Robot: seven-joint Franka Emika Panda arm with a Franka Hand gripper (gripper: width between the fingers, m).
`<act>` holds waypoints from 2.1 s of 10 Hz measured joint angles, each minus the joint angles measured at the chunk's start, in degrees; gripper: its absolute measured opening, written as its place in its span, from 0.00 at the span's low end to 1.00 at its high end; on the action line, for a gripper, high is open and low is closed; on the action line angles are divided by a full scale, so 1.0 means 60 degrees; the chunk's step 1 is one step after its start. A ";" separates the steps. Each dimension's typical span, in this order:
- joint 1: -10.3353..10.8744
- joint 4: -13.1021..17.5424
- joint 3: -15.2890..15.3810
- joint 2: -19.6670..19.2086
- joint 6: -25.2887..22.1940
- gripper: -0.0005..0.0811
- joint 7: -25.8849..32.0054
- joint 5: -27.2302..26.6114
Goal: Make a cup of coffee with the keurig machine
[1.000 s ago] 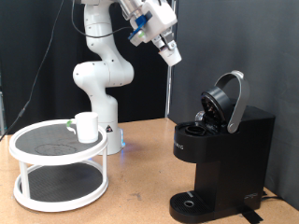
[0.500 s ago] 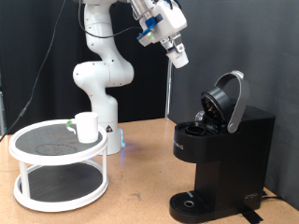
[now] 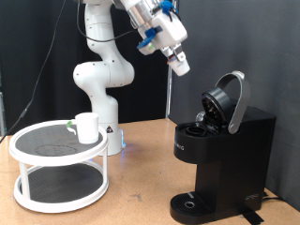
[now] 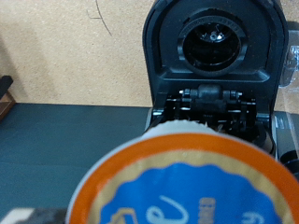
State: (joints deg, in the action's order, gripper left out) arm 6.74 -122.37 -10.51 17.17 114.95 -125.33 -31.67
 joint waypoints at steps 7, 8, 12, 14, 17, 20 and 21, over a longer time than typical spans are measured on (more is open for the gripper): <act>0.0055 -0.0718 0.0721 -0.0550 0.1008 0.48 0.0163 0.0053; 0.0055 -0.0851 0.0806 -0.0608 0.1207 0.48 0.0168 0.0060; 0.0055 -0.1339 0.1050 -0.0760 0.2027 0.48 0.0180 0.0143; 0.0055 -0.1464 0.1139 -0.0911 0.2338 0.48 0.0180 0.0144; 0.0055 -0.1554 0.1233 -0.1136 0.2546 0.48 0.0276 0.0140; 0.0056 -0.1588 0.1303 -0.1345 0.2584 0.48 0.0359 0.0116; 0.0056 -0.1595 0.1330 -0.1423 0.2584 0.48 0.0359 0.0115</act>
State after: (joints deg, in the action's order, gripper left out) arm 7.07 -131.94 -2.53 8.63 130.46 -123.18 -30.98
